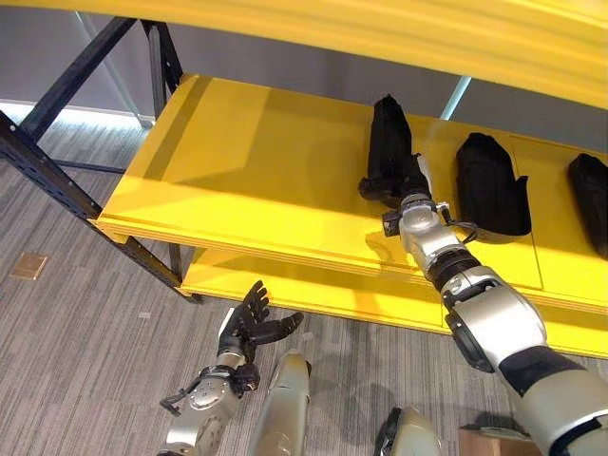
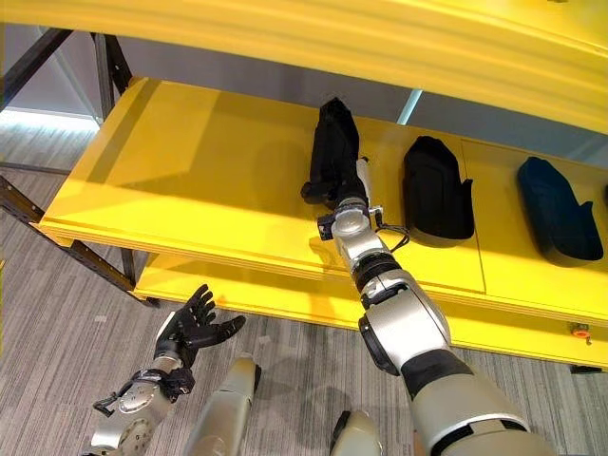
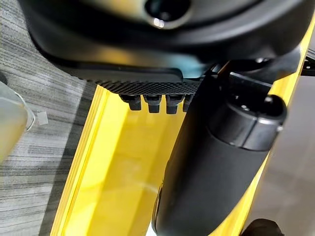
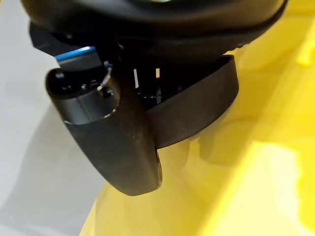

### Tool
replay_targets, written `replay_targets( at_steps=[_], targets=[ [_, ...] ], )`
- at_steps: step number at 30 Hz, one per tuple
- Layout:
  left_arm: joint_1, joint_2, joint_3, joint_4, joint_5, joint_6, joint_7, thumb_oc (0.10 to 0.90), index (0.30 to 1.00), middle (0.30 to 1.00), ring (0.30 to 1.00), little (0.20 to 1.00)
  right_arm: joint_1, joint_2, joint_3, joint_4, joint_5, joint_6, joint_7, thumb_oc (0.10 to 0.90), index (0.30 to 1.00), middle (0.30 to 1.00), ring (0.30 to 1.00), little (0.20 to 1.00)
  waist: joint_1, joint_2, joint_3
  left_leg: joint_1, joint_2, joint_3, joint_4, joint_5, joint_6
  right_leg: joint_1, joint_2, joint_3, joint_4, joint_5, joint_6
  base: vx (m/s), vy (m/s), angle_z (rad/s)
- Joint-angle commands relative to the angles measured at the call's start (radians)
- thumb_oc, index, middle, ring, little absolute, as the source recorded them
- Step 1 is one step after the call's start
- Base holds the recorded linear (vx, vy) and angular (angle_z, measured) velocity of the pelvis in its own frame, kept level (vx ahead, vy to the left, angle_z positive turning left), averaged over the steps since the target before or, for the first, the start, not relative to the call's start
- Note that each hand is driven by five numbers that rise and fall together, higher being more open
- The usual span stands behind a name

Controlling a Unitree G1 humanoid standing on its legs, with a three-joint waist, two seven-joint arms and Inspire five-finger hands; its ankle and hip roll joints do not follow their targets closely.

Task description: Move parts from the plastic box to the shelf.

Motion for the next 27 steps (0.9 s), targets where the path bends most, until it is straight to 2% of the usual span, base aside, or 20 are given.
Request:
replay_targets(
  at_steps=[1,2,3,12,17,22,27],
  targets=[
    [-0.083,0.028,-0.04,-0.083,0.017,-0.072,-0.046,0.9,1.0,1.0,1.0,1.0,0.096,0.022,-0.091,0.108,-0.002,0.028,0.021,0.4,0.3,0.3,0.3,0.3,0.04,0.032,-0.031,-0.021,0.006,-0.022,-0.005,-0.026,0.047,-0.013,0.03,-0.004,0.044,-0.024,-0.085,-0.01,-0.018,0.07],
    [-0.084,0.029,-0.045,-0.083,0.017,-0.073,-0.051,0.9,1.0,1.0,1.0,1.0,0.103,0.022,-0.1,0.116,-0.002,0.029,0.021,0.4,0.3,0.3,0.3,0.3,0.045,0.034,-0.029,-0.021,0.005,-0.023,-0.005,-0.026,0.047,-0.008,0.029,-0.008,0.043,-0.024,-0.084,0.07,-0.034,0.16],
    [-0.085,0.029,-0.051,-0.083,0.016,-0.074,-0.059,0.9,1.0,1.0,1.0,1.0,0.115,0.025,-0.109,0.124,-0.001,0.03,0.022,0.4,0.3,0.3,0.3,0.3,0.054,0.035,-0.029,-0.01,0.006,-0.023,0.009,-0.057,0.047,0.006,0.029,-0.005,0.05,-0.048,-0.077,0.06,-0.032,0.22],
    [-0.081,0.033,-0.075,-0.078,0.014,-0.071,-0.105,0.9,1.0,1.0,1.0,1.0,0.156,-0.006,-0.166,0.148,0.011,0.028,0.027,0.4,0.3,0.3,0.3,0.3,0.094,0.047,-0.029,-0.016,-0.009,-0.042,0.013,-0.054,0.052,0.023,0.017,-0.02,0.05,-0.049,-0.074,0.0,-0.011,0.07],
    [-0.068,0.041,-0.073,-0.08,0.014,-0.069,-0.114,0.9,1.0,1.0,1.0,1.0,0.164,-0.02,-0.171,0.152,-0.005,0.03,0.029,0.4,0.3,0.3,0.3,0.3,0.101,0.051,-0.029,-0.018,-0.012,-0.044,0.015,-0.053,0.052,0.025,0.013,-0.025,0.05,-0.048,-0.072,0.0,-0.002,0.02],
    [-0.061,0.027,-0.075,-0.087,0.015,-0.065,-0.127,0.9,1.0,1.0,1.0,1.0,0.233,0.025,-0.179,0.16,-0.039,0.031,0.026,0.4,0.3,0.3,0.3,0.3,0.104,0.06,-0.024,-0.021,-0.014,-0.046,0.019,-0.052,0.054,0.026,0.011,-0.025,0.05,-0.049,-0.072,0.0,0.003,0.04],
    [-0.054,0.025,-0.077,-0.091,0.014,-0.07,-0.137,0.9,1.0,1.0,1.0,1.0,0.239,0.025,-0.175,0.16,-0.084,0.033,0.029,0.4,0.3,0.3,0.3,0.3,0.109,0.066,-0.025,-0.027,-0.019,-0.051,0.021,-0.049,0.053,0.026,0.007,-0.029,0.052,-0.053,-0.075,0.0,0.0,0.0]
  ],
)
